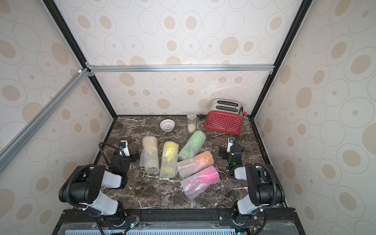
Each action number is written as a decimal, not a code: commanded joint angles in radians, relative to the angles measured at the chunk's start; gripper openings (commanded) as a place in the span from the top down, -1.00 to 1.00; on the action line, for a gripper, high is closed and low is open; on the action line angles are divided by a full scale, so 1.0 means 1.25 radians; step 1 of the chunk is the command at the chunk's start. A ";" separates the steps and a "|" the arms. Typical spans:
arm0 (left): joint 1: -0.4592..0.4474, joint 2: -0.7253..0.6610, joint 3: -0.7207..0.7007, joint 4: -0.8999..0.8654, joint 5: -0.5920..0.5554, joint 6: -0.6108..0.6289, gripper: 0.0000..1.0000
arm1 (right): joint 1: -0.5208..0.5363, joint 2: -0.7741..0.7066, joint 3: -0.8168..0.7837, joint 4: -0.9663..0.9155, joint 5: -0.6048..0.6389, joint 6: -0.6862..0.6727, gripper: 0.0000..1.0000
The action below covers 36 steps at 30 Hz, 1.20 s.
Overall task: Unpack wine glasses from bubble wrap
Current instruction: Unwrap the bubble wrap at the center of the board.
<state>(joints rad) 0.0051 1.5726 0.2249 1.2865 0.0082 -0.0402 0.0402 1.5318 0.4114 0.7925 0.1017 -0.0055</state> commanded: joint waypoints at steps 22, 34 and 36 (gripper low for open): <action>-0.004 0.000 0.011 0.024 -0.007 0.016 -0.96 | 0.008 0.005 0.009 0.004 0.002 -0.005 -1.00; -0.003 -0.039 0.005 0.005 -0.012 0.010 -0.96 | 0.008 -0.034 0.033 -0.065 0.029 0.009 -0.99; -0.003 -0.085 0.027 -0.085 -0.011 0.010 -0.96 | 0.008 -0.074 0.090 -0.209 0.006 -0.001 -1.00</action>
<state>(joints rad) 0.0051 1.5314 0.2260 1.2507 0.0029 -0.0402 0.0402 1.5059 0.4438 0.6952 0.1123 -0.0044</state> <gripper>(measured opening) 0.982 0.995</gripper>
